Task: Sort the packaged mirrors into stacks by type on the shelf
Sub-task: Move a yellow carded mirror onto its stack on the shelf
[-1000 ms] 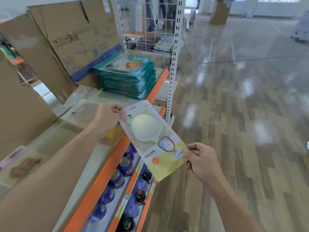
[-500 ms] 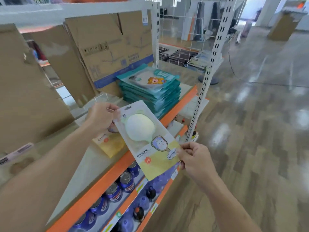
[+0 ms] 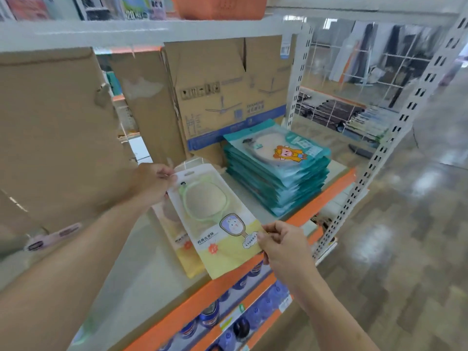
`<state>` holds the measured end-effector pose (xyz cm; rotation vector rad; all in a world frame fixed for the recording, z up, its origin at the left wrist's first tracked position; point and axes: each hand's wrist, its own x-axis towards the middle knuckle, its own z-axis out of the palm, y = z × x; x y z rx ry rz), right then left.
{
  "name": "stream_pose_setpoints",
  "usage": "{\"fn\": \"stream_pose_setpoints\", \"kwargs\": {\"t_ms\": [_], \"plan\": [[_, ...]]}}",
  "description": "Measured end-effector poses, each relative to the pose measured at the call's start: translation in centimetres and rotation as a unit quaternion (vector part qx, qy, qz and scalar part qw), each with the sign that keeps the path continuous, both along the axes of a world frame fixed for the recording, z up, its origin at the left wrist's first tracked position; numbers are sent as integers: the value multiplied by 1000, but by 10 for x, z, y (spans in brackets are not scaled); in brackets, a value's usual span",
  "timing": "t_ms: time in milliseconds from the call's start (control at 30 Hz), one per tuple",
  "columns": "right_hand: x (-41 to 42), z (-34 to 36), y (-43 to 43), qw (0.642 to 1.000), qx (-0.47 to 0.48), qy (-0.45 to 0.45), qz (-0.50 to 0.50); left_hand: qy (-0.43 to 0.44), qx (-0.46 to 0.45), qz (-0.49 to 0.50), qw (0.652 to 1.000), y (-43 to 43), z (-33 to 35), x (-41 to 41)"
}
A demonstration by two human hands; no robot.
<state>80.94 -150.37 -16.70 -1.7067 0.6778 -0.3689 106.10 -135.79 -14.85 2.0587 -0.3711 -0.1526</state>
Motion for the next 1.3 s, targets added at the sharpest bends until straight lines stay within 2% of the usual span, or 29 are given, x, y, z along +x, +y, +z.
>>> {"fn": "stream_pose_setpoints", "kwargs": {"t_ms": [200,333,433,567,667,900,1067,1200,1300], "plan": [[33,-3,1,999,-22,19,37,10,-8,-3,1000,11,-7,23],[51,-8,2,997,-35,32,61,12,46,3,999,22,-24,41],[59,-14,2,994,-61,46,72,45,58,14,997,31,-37,50],[62,-27,1,990,-76,74,95,28,81,25,996,38,-53,53],[63,-30,-1,986,-84,95,110,60,80,17,995,45,-61,56],[66,-28,-14,978,-121,111,131,126,15,95,987,44,-69,60],[74,-29,-24,973,-115,128,151,126,-22,143,981,36,-72,53],[84,-34,-32,970,-104,135,172,137,-118,211,961,35,-78,42],[96,-32,-40,972,-85,128,180,169,-157,234,945,32,-76,26]]}}
